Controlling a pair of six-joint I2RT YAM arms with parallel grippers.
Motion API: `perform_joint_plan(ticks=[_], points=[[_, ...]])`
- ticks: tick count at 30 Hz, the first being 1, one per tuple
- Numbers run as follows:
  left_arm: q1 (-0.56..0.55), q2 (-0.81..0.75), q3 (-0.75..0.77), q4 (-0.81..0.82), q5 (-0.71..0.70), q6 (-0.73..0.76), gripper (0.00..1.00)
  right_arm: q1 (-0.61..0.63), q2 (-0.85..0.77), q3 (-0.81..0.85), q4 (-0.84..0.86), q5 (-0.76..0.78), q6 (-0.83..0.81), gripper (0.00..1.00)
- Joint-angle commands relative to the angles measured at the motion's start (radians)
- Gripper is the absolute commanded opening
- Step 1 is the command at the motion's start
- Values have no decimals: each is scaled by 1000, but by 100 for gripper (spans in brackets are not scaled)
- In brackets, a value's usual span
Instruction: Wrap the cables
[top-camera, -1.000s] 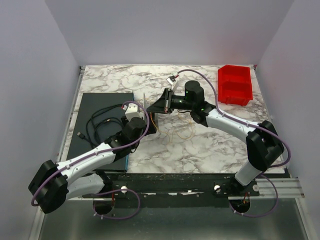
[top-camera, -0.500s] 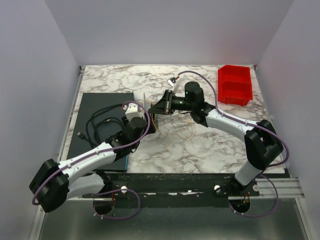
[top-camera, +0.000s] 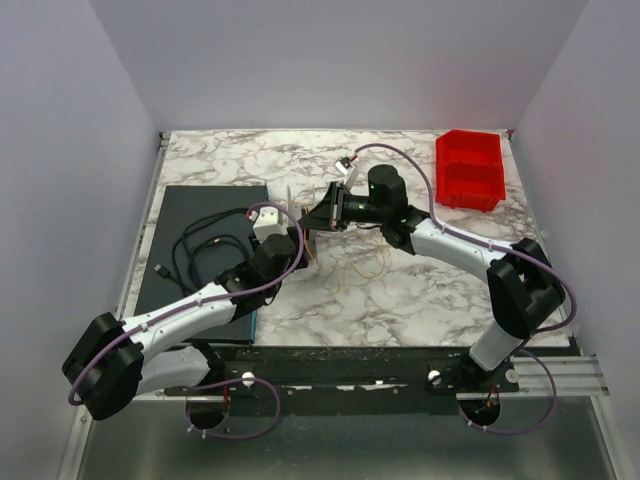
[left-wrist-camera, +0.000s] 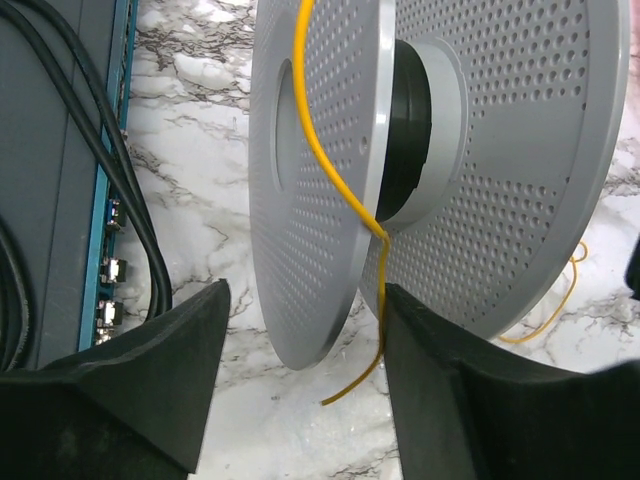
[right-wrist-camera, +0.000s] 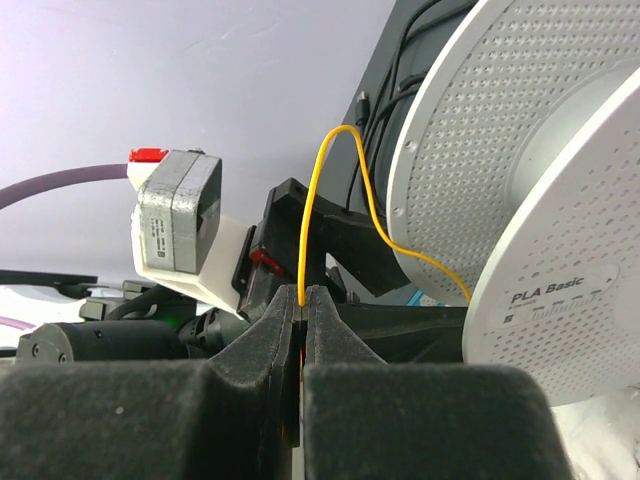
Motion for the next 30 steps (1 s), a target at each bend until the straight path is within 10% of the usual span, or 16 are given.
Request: perform_joint_plan(ticks=[1,30], points=[[-4,-1,15,23,-16,-3,58,-3,9,-13,-35,39,-50,1],[-4,-21,31,-18,-28,79,0,-6,-66,84,-349,315,-309,1]])
